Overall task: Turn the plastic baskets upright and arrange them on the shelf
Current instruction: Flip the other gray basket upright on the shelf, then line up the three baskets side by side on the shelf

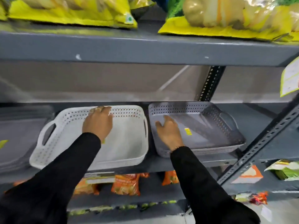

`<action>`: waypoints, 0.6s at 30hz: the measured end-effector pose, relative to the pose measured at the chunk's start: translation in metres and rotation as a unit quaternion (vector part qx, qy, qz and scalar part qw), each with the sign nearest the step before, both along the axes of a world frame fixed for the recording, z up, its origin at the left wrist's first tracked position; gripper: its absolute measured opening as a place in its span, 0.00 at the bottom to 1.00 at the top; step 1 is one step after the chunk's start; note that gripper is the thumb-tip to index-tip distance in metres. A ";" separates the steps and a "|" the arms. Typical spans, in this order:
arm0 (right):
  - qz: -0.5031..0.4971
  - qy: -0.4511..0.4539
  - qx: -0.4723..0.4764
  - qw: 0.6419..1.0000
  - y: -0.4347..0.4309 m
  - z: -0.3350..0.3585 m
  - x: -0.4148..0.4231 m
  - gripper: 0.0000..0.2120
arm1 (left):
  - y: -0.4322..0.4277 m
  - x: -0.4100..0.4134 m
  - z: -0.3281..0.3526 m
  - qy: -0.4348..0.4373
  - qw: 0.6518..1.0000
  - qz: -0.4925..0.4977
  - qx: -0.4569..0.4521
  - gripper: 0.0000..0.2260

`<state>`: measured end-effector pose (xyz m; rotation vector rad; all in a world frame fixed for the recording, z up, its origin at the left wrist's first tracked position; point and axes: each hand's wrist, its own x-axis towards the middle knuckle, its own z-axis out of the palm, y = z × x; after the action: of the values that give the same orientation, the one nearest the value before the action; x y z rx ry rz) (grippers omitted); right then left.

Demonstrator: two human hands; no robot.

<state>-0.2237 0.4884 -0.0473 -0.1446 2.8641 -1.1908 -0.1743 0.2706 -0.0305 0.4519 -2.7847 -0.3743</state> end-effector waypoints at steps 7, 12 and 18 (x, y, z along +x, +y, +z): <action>0.015 -0.076 0.022 0.997 -0.051 0.000 0.005 0.29 | -0.131 0.054 -0.005 -0.101 0.981 0.165 -0.018 0.25; -0.030 -0.017 0.108 0.994 -0.058 -0.012 0.009 0.14 | -0.166 0.057 -0.025 -0.172 0.968 0.175 0.063 0.25; -0.047 0.020 0.168 0.984 -0.069 -0.021 0.008 0.13 | -0.180 0.049 -0.050 -0.130 0.980 0.154 0.012 0.17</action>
<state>-0.2155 0.4190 -0.0686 -0.0213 3.0843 -0.7039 -0.1251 0.0910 -0.0806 0.9863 -2.8895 -0.2956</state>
